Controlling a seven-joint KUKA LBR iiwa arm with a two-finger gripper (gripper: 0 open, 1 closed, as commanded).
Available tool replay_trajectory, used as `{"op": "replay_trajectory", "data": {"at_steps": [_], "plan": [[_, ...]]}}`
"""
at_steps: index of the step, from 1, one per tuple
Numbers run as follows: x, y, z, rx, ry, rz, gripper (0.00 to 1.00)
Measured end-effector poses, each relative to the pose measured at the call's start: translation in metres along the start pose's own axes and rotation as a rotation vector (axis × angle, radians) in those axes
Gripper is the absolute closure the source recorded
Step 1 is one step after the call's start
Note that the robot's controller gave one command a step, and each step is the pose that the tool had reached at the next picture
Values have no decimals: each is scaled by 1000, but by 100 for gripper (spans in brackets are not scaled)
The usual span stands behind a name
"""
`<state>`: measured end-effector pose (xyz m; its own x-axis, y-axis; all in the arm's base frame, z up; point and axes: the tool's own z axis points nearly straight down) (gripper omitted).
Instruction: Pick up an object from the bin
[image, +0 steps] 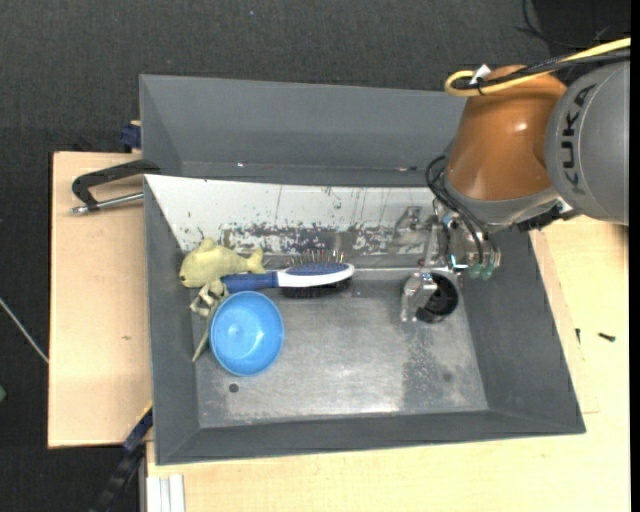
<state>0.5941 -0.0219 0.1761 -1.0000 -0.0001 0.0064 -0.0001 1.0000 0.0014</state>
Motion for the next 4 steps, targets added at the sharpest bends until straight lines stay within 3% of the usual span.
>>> {"op": "replay_trajectory", "data": {"at_steps": [1, 2, 3, 4], "plan": [[-2, -80, 104, 0, -14, -255, 0], [8, -121, 104, 1, -12, -171, 0], [6, -120, 102, 3, -20, -173, 100], [36, -124, -69, 8, -19, -380, 100]]}}
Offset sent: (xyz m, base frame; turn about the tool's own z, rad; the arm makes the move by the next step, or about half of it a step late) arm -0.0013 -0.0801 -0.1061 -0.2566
